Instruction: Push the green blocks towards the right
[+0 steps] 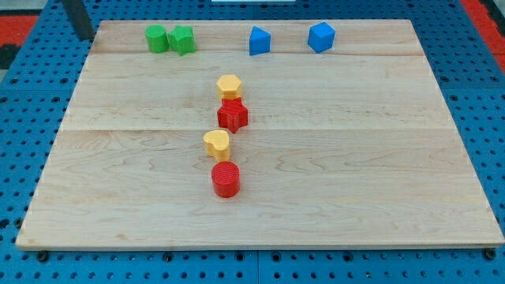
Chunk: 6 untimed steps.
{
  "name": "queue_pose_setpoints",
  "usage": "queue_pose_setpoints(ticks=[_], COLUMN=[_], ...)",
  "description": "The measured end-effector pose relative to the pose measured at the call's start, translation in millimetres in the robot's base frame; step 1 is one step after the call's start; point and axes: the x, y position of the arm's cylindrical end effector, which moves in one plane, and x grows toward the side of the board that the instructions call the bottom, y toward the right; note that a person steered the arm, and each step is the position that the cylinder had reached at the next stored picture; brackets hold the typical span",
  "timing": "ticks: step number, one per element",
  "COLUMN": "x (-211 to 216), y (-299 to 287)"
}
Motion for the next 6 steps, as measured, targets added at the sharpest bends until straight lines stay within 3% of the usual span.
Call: queue_pose_setpoints(ticks=[2, 3, 4, 5, 6], x=[1.3, -8.9, -19.2, 0.1, 12.9], y=[184.7, 155.3, 175.5, 242.8, 274.0])
